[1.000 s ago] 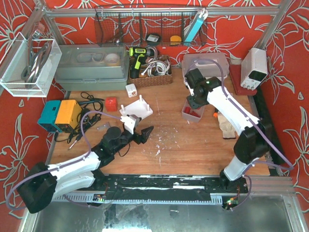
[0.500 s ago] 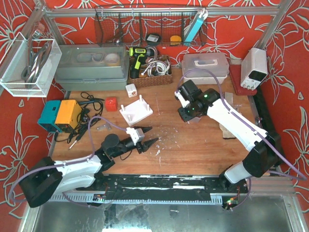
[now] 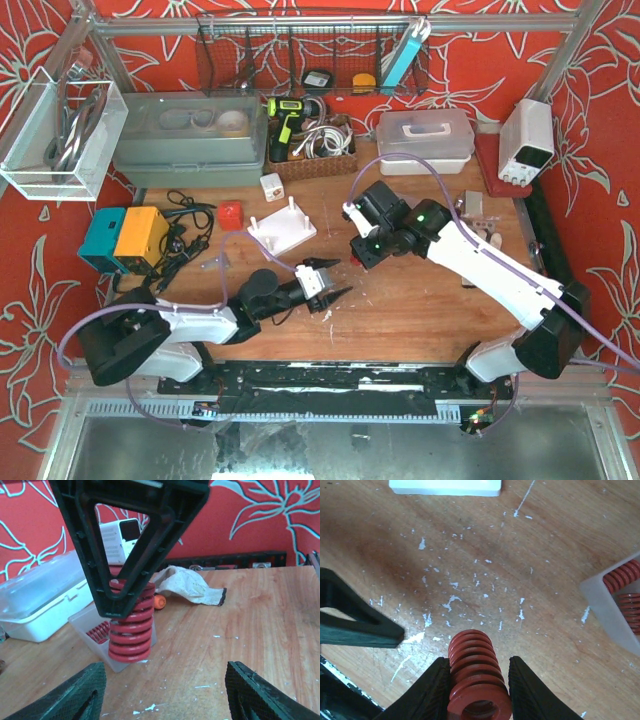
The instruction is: Install the large spring
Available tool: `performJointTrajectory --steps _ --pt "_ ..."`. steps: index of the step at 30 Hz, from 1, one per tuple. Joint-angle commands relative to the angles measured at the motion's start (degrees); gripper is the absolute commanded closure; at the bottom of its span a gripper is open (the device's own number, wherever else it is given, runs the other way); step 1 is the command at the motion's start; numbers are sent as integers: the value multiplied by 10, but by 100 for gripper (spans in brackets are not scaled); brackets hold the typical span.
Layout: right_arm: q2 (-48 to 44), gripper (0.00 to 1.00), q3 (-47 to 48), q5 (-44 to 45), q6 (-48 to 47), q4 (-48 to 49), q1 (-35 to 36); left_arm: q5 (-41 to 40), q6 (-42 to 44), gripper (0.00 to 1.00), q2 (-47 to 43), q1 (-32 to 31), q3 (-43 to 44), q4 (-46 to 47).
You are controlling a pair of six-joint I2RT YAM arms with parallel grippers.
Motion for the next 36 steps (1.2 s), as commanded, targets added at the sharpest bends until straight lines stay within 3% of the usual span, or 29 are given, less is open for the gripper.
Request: performJointTrajectory --steps 1,18,25,31,33,36 --pt "-9 100 -1 -3 18 7 22 -35 10 35 31 -10 29 38" --pt "21 100 5 6 35 23 74 -64 18 44 62 -17 57 27" --pt "30 100 5 9 40 23 85 -55 17 75 59 -17 59 21" --pt "33 100 7 5 44 30 86 -56 13 95 65 -17 57 9" --pt "32 99 7 2 44 32 86 -57 7 100 64 -17 56 4" --pt "27 89 2 -2 43 36 86 -55 0 100 60 -17 50 9"
